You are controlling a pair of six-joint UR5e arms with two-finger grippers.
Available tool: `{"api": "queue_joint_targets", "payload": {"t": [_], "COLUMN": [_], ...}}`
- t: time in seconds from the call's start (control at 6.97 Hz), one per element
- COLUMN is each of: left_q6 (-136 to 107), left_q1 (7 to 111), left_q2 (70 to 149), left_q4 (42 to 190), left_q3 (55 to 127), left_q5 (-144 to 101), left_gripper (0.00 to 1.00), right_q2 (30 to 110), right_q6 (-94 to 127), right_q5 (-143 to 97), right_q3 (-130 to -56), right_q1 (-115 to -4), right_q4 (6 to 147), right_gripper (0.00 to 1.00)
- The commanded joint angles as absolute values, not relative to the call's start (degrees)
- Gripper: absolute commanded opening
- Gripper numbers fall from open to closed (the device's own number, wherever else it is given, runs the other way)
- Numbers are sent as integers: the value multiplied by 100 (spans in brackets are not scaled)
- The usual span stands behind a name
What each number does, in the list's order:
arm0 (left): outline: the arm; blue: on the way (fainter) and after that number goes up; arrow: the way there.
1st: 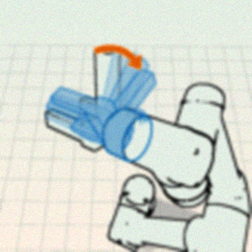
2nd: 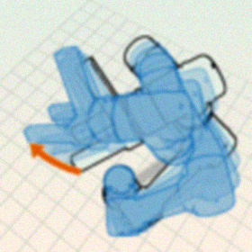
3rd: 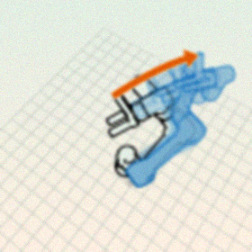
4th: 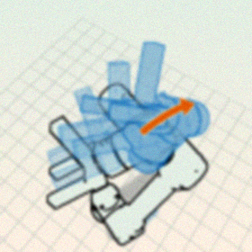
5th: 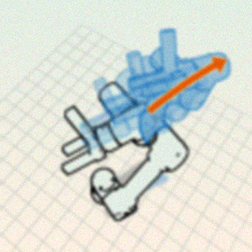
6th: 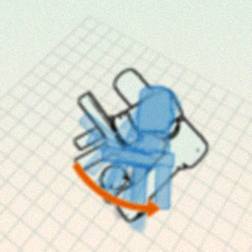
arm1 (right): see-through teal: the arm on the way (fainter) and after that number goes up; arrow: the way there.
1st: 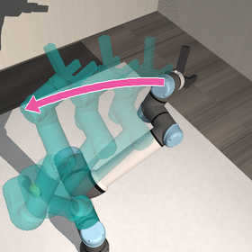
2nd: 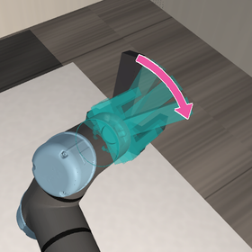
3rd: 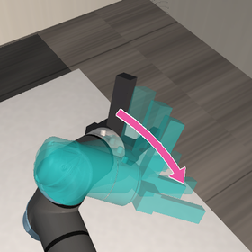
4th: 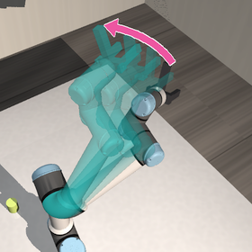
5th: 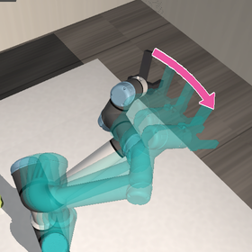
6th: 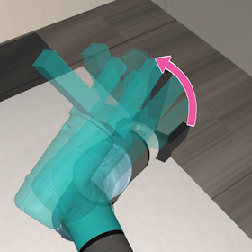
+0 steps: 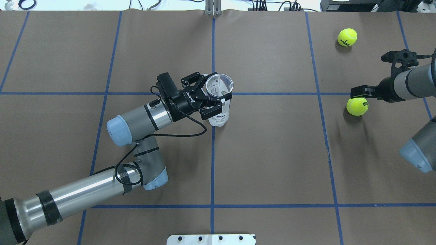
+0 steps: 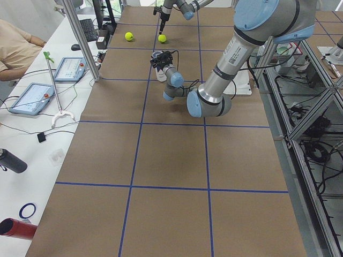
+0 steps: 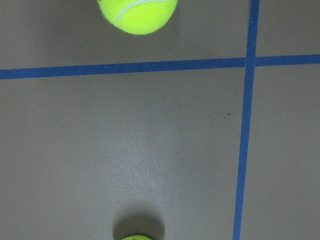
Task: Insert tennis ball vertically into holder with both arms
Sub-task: 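Grasp the nearer yellow tennis ball with the right gripper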
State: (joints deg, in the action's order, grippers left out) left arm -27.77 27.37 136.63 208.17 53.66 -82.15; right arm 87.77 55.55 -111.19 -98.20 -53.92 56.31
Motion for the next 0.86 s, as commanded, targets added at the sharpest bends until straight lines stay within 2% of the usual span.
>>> {"api": "queue_joint_targets", "payload": {"t": [0.0,0.72], "left_q6": [-2777,-2123], "left_q1": [2742,2777], "left_q2": [13650,13632], "left_q4": [20804,20768], "left_q3": [5379,5414], "left_q5": [-8226,-8262], "left_gripper": [99,99], "right_q2": [8745,8736], "right_q6": [5555,5546], "right_q5": [-11118,-11127], "right_q3": [-9809,-9747], "right_q1": [-5370,-5335], "right_q4": [5625,5616], "right_gripper": [100,100]}}
